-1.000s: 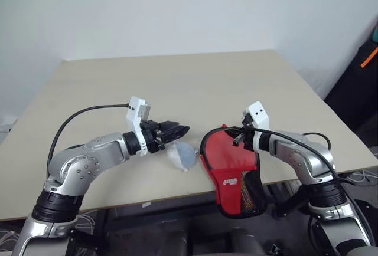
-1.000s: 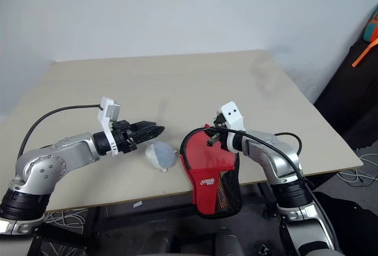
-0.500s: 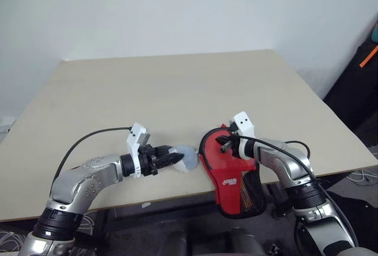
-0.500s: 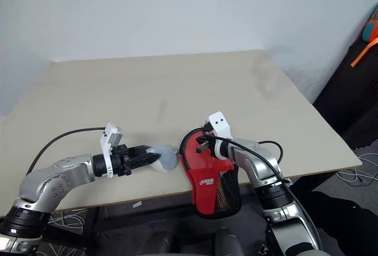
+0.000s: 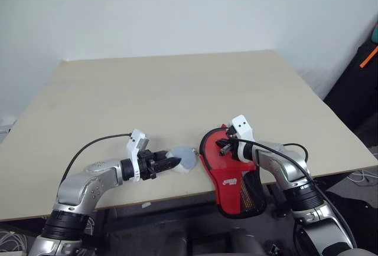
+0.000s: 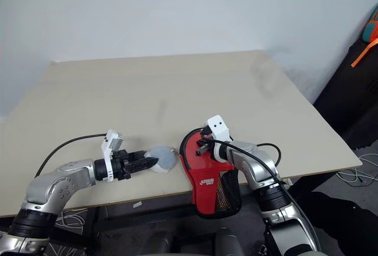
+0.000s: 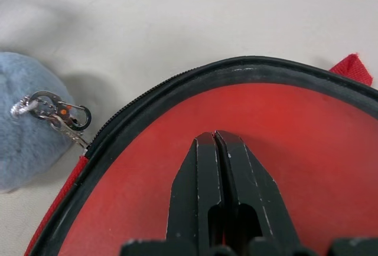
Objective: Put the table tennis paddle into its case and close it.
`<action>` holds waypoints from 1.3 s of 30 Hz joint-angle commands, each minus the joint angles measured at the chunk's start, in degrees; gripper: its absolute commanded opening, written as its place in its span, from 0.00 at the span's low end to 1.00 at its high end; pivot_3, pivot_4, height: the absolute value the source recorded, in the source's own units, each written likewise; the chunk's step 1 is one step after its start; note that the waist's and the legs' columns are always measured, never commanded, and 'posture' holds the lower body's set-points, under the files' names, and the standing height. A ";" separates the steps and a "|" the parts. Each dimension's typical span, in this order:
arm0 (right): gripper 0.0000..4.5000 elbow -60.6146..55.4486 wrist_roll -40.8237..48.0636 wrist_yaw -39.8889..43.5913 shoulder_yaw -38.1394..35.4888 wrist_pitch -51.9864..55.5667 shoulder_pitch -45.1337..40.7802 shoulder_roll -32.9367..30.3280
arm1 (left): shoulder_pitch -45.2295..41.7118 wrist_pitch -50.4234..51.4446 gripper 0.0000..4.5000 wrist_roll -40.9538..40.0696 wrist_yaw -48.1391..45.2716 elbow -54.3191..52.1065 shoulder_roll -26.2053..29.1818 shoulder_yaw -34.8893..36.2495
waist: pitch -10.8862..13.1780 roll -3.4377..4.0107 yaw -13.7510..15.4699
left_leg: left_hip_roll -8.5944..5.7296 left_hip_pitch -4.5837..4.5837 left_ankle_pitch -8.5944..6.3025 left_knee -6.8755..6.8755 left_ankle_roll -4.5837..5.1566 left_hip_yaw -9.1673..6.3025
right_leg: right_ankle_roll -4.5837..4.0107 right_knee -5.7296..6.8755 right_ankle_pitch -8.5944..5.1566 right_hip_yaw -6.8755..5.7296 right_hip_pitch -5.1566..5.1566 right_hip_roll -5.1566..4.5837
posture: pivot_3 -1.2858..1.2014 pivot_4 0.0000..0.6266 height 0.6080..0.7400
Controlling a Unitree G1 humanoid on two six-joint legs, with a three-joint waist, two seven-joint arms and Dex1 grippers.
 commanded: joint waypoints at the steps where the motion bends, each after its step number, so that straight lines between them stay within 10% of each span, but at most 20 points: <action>1: 0.01 -1.19 -0.30 -0.24 -0.59 -0.49 -0.99 0.58 | -0.77 0.70 0.62 1.41 -1.80 0.52 -1.26 -1.74 | 0.00 0.01 0.00 | 0.00 0.00 0.00 0.00 0.00 0.00 | 0.01 0.00 0.00 0.00 0.00 0.00 | 0.52 0.00 1.00; 9: 0.01 -1.58 -0.77 -0.23 0.05 -0.15 -0.70 0.74 | -2.11 2.18 0.62 3.79 -5.92 2.67 -1.46 -3.59 | -0.01 0.02 0.01 | -0.01 0.00 0.00 0.00 0.00 -0.01 | 0.02 0.00 0.01 -0.01 0.02 0.00 | 0.52 0.00 1.00; 19: 0.00 -0.76 -1.82 0.54 0.35 -3.06 0.79 1.22 | -4.36 3.34 0.01 6.46 -8.99 4.48 0.21 -3.18 | -0.02 0.01 -0.01 | 0.00 0.01 0.00 0.00 0.00 -0.02 | 0.06 0.00 0.03 -0.01 0.02 -0.01 | 0.52 0.00 1.00; 39: 0.00 5.47 -3.40 2.55 0.61 -10.85 5.12 1.55 | -27.00 -1.68 0.01 18.54 -12.48 27.38 0.92 -4.71 | -0.15 -0.20 -0.14 | 0.03 0.07 0.01 0.03 0.01 -0.06 | 0.11 0.05 0.07 -0.06 0.07 0.06 | 0.52 0.00 1.00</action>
